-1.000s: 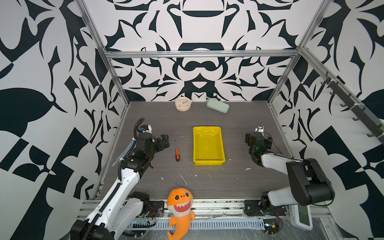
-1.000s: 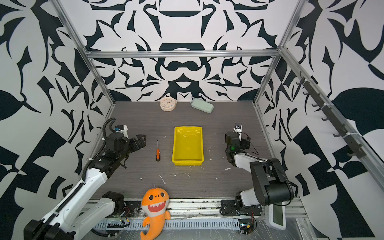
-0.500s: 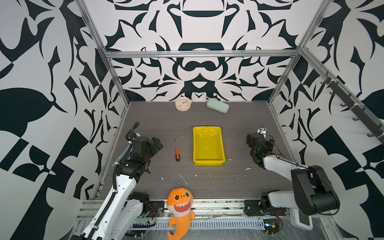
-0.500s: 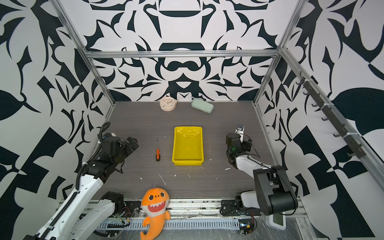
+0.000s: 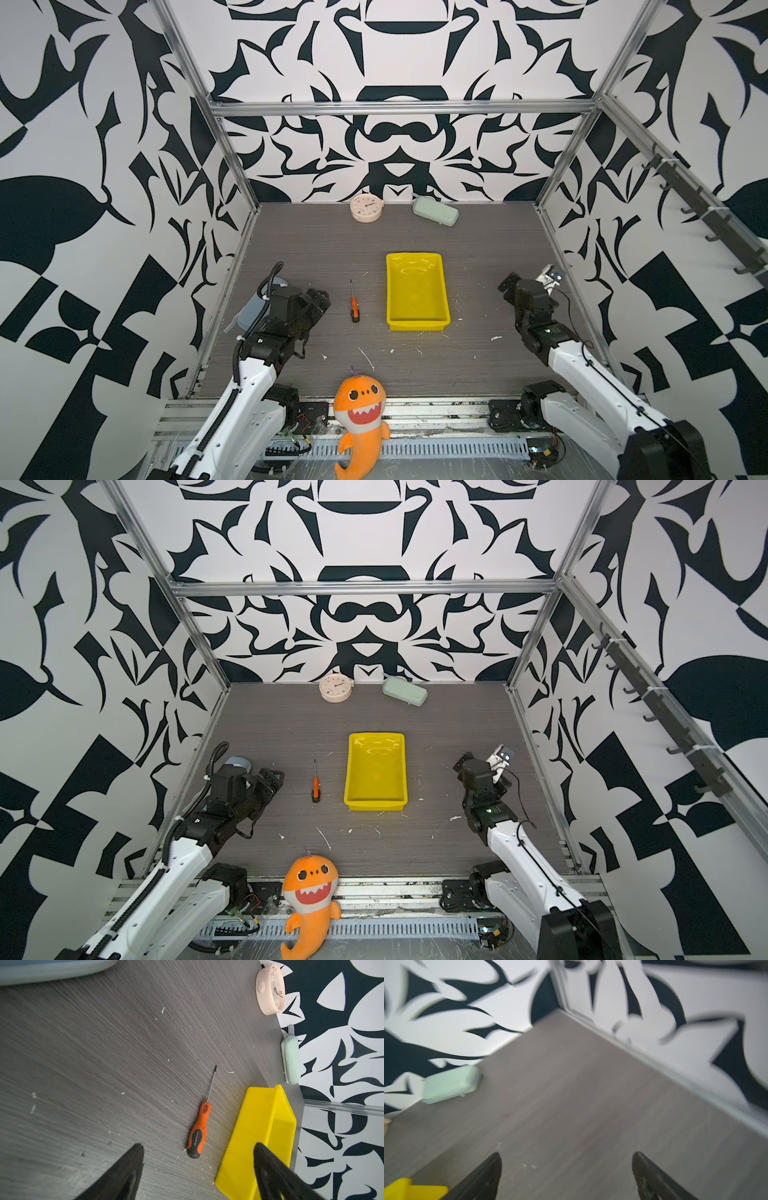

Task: Put the screwdriver in the bin
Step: 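Move the left gripper forward over the orange-handled screwdriver while the right arm shifts slightly, then lower the left gripper and close it on the screwdriver's orange handle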

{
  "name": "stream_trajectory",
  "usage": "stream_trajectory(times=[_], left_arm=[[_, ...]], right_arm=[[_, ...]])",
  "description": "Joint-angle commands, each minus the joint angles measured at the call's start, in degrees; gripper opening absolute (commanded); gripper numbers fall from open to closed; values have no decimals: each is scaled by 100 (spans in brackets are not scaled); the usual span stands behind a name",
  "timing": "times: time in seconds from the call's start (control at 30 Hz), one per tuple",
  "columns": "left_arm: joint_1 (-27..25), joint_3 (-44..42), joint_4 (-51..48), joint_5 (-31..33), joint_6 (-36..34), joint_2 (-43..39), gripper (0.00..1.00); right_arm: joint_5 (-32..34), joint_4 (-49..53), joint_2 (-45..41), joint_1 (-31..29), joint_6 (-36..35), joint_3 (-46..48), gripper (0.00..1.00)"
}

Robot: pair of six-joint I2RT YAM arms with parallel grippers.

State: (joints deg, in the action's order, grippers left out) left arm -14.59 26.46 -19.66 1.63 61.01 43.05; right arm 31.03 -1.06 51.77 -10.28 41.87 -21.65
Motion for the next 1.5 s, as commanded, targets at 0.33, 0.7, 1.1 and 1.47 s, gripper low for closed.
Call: stream_trajectory(times=[0.33,0.7,1.1,1.47], left_arm=[[-827,-2,554,233,350,1196,83],[-1400,654,990,512,127,2676,70],[-1866,1316,1078,776,53,4049,62],[-2301,1842,35,1819,-152,4673,50]], right_arm=[[-947,-362,850,101,534,-325,99],[-1052,-823,677,105,432,-66,99],[-940,-795,815,100,446,-106,99],[-832,-633,672,105,452,-155,99]])
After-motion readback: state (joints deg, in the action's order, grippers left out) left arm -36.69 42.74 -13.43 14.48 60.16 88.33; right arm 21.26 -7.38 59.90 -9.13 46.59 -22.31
